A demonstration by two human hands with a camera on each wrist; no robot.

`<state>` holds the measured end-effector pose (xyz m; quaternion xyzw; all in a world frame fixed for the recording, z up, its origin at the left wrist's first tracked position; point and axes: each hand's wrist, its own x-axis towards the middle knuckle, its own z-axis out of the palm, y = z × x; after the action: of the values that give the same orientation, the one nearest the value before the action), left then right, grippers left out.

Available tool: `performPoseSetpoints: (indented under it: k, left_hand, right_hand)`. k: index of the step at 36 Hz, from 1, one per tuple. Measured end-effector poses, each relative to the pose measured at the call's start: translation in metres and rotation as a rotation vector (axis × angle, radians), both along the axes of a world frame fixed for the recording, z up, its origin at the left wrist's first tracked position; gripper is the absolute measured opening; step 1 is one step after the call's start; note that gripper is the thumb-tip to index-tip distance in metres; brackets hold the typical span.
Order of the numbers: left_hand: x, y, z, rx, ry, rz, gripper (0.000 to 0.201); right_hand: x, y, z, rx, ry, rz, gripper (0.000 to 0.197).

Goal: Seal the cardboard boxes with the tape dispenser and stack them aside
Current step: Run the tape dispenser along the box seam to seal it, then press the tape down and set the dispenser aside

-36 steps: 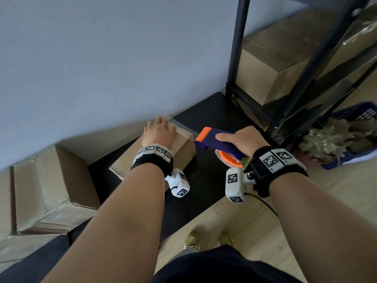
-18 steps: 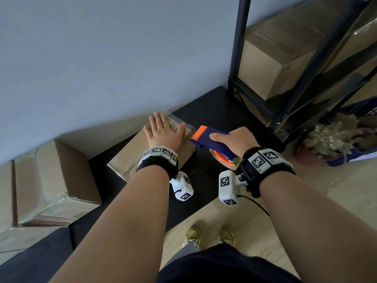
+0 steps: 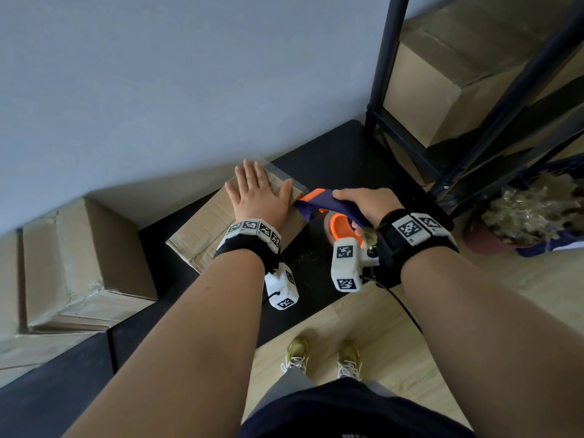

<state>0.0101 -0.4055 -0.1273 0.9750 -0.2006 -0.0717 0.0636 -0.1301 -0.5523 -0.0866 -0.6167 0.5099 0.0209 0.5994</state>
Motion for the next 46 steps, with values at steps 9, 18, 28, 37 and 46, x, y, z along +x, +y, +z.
performPoseSetpoints:
  k: [9, 18, 28, 37, 46]
  left_hand:
    - [-0.003, 0.002, -0.002, 0.010, 0.006, 0.003, 0.080]
    - [-0.004, 0.003, -0.003, 0.019, -0.005, -0.002, 0.080]
    - [-0.003, 0.002, -0.001, 0.011, -0.010, 0.014, 0.075]
    - [-0.004, 0.005, 0.003, -0.030, 0.003, 0.004, 0.074]
    - [0.004, 0.014, 0.010, -0.019, 0.024, -0.202, 0.071]
  right_hand:
    - [-0.011, -0.016, -0.019, -0.052, 0.142, 0.062, 0.032]
    - [0.000, 0.001, -0.044, -0.194, 0.186, 0.139, 0.049]
    - [0.026, 0.016, -0.076, -0.369, 0.301, 0.477, 0.034]
    - [0.032, 0.022, -0.073, -0.393, 0.412, 0.591, 0.035]
    - [0.037, 0.012, -0.032, -0.613, 0.218, 0.325, 0.023]
